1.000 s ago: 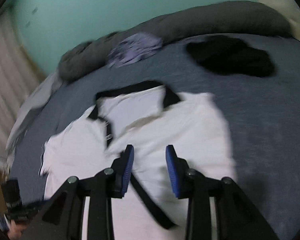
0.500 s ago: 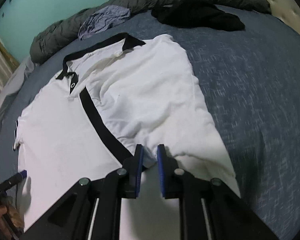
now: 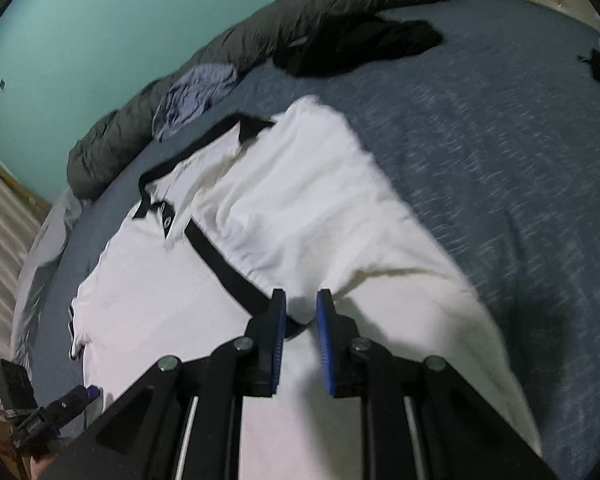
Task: Fold clothes
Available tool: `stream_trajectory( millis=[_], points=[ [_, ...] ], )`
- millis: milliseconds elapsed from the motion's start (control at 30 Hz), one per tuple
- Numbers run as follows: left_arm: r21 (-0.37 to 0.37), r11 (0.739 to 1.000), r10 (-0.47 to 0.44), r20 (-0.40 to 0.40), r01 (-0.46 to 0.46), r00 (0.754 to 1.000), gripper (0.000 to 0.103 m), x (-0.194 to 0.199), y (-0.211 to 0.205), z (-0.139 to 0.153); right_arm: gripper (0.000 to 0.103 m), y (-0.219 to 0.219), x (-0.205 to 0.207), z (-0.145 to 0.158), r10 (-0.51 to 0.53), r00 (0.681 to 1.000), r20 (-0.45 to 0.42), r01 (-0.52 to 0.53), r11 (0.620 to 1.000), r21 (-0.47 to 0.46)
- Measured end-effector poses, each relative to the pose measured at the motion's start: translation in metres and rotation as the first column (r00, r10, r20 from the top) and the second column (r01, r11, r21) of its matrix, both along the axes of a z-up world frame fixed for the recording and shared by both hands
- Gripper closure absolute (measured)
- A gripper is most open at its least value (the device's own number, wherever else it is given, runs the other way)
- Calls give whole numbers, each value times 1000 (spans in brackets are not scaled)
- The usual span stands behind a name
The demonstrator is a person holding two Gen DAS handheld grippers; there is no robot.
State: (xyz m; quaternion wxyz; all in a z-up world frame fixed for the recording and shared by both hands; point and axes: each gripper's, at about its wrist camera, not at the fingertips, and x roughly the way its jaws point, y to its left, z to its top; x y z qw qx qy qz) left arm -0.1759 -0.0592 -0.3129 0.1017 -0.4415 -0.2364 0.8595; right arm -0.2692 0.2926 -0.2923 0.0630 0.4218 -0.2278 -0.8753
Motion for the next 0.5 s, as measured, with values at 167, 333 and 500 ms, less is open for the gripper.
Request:
stream_trajectory(
  millis=[167, 333, 500],
  points=[
    [-36, 999, -23, -2, 23, 1000, 34, -5, 13, 4, 87, 5, -4, 5, -6, 999, -32, 5, 1000, -10],
    [-38, 998, -41, -5, 41, 999, 34, -24, 37, 16, 84, 12, -5, -6, -16, 1000, 10, 16, 998, -58],
    [-80, 988, -129, 2, 129, 992, 34, -82, 84, 33, 74, 20, -3, -16, -30, 999, 43, 35, 992, -120]
  ],
)
